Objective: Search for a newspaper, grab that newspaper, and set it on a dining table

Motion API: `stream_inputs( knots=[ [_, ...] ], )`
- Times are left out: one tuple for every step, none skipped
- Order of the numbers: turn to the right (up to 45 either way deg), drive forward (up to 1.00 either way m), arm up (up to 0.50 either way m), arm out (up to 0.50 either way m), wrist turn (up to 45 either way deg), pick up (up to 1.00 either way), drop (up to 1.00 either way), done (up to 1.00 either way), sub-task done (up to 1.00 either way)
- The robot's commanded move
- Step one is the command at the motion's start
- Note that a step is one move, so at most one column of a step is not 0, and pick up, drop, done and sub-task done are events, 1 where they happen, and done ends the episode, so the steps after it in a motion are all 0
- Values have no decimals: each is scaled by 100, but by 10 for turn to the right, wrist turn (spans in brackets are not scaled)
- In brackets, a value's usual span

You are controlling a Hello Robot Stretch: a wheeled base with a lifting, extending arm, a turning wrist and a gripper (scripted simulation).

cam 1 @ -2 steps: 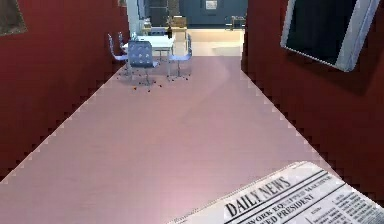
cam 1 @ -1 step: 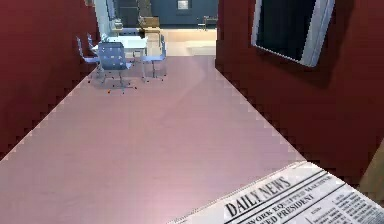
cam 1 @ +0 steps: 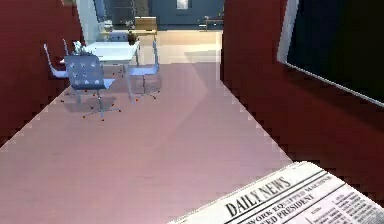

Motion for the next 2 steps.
stream_inputs(
  knots=[
    [0,100,0,0,0,0,0,0,0],
    [0,100,0,0,0,0,0,0,0]
  ],
)
